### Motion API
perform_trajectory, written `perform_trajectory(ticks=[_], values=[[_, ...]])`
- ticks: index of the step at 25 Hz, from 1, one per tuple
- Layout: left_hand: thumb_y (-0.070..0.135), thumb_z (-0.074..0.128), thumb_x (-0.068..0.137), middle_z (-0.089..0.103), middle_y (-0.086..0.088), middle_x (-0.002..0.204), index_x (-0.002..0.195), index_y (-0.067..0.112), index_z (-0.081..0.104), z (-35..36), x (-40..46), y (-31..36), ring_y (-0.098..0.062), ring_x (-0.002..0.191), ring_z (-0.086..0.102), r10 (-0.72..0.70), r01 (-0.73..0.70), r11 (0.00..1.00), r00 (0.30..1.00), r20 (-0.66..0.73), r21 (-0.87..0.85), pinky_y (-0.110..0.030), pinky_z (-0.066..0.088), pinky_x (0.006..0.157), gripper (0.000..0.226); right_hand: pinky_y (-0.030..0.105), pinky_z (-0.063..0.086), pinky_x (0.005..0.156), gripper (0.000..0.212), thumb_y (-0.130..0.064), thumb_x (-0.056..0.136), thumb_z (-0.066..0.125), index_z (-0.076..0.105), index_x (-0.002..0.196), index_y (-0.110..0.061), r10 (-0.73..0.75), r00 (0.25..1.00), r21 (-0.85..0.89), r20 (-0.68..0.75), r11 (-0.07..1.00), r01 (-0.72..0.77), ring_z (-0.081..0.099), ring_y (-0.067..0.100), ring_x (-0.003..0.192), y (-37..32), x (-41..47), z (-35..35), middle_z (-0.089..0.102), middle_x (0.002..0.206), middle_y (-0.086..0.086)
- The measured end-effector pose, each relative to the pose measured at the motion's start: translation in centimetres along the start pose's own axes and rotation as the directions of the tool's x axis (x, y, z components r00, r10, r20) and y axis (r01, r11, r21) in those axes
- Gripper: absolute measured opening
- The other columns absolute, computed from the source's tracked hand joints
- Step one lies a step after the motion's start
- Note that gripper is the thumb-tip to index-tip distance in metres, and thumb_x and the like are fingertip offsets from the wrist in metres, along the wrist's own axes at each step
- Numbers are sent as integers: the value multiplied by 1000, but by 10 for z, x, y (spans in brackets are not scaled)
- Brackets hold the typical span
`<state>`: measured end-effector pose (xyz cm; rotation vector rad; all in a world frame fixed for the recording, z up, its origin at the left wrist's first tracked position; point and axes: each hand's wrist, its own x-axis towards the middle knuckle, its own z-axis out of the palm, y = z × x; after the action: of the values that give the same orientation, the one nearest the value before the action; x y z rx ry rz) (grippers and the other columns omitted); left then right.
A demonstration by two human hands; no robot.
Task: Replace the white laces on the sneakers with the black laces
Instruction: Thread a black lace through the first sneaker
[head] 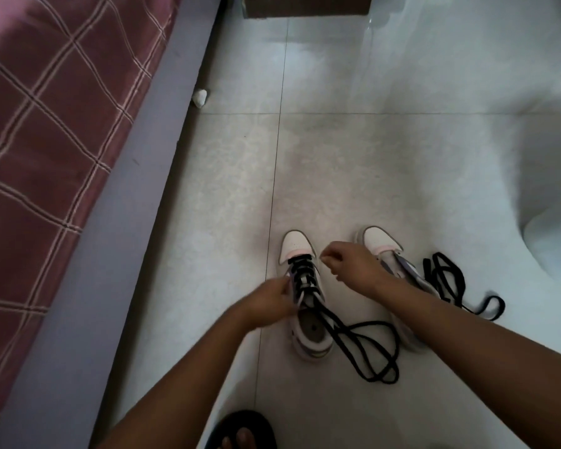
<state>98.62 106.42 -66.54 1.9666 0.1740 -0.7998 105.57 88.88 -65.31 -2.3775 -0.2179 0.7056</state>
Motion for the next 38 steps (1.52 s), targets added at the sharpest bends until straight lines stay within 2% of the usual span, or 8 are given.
perform_trajectory(ticks=[4,12,15,22,27,31,34,38], values=[[13,52,91,60,-14,111,109,5,65,-5,32,14,-28,92,62,13,88,973,900,-437,212,-31,50,80,23,30,44,76,14,-18,89,59,66,99,-11,-28,1000,-82,-2,996,28,60,23,92,-7,18,22,67,100,8],[4,43,96,49,-18,123,127,1,50,19,50,22,-31,101,59,173,87,744,932,-317,662,-31,46,82,32,33,43,78,24,-11,93,45,55,114,-7,-33,990,-432,134,898,88,58,28,104,-24,28,32,60,115,14],[5,42,97,47,-19,129,134,-1,44,22,52,28,-31,109,56,166,74,781,933,-320,621,-31,45,90,37,33,45,87,27,-8,93,46,52,120,-7,5,988,-468,152,881,68,57,27,110,-26,31,30,58,122,14],[4,44,95,55,-16,116,116,0,55,12,48,15,-25,101,59,231,-13,810,926,-298,587,-21,43,79,24,32,43,92,32,-10,95,46,47,126,-2,80,979,-436,188,900,10,54,28,115,-35,30,39,54,128,16],[5,51,91,55,-19,100,91,-2,57,12,38,1,-23,82,53,211,-32,912,892,-400,409,-17,30,64,8,29,35,75,23,-9,92,47,48,113,-1,10,994,-269,111,963,20,54,31,106,-7,17,39,56,118,19],[3,58,88,51,-16,100,85,-2,57,16,30,-6,-22,83,54,233,-122,959,854,-465,257,-24,45,73,6,27,29,64,11,-12,93,48,52,101,-5,-28,999,-86,-47,996,24,56,30,90,5,4,46,63,100,18],[11,61,89,46,-11,115,101,0,63,16,24,-11,-21,96,55,315,-199,927,874,-370,319,-25,46,83,17,31,36,68,13,-15,92,53,57,102,-7,-136,990,-87,-31,987,133,57,30,89,7,-3,44,62,97,15],[18,50,94,47,-10,114,113,9,61,20,28,0,-23,93,53,214,-44,859,936,-280,509,-24,39,73,24,28,39,76,24,-13,91,52,63,112,-8,-140,990,-127,-28,983,135,58,30,97,0,-3,44,62,106,18]])
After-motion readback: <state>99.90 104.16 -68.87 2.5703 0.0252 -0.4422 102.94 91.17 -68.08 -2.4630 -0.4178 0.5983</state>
